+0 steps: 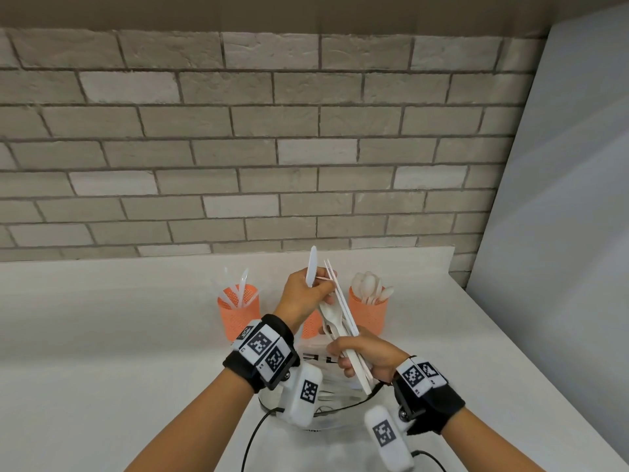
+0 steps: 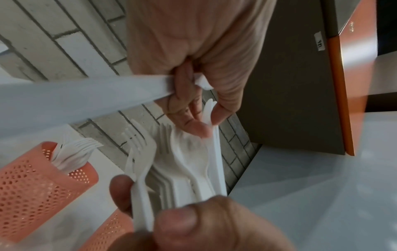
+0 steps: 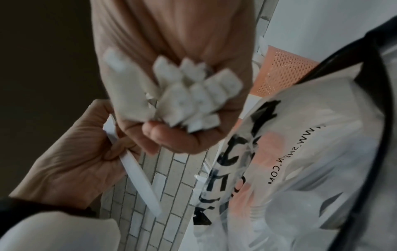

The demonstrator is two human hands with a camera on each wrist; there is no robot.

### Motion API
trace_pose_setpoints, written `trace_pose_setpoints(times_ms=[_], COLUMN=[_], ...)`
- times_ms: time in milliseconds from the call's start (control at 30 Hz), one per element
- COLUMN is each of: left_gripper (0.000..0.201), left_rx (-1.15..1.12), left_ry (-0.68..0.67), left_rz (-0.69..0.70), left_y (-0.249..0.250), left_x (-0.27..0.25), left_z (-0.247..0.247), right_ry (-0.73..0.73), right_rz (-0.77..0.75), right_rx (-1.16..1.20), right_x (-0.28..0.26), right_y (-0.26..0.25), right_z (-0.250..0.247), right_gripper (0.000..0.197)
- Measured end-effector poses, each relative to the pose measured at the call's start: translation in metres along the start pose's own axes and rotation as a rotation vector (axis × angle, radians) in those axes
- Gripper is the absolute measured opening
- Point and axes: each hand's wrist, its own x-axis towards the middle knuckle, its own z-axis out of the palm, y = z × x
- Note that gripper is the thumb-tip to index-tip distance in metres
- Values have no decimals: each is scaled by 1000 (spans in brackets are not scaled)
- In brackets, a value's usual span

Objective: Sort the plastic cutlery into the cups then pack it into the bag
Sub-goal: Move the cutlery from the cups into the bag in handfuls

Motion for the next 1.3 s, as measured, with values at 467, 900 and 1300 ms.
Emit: trace_pose_setpoints(times_ms=[467,900,1300], left_gripper=[14,21,40], left_rx=[94,-355,-247], left_ry=[30,325,591], left_rz=[87,98,-77], left_y=[-17,24,-43], left_x=[9,65,121], left_z=[12,-64,-135], right_ry=[239,88,59], right_rz=[-109,-63,7], right_rx=[-197,144,257], right_x=[15,25,45], right_y=[-2,-2,-4], right_z=[3,-9,-12], right_gripper=[24,20,25])
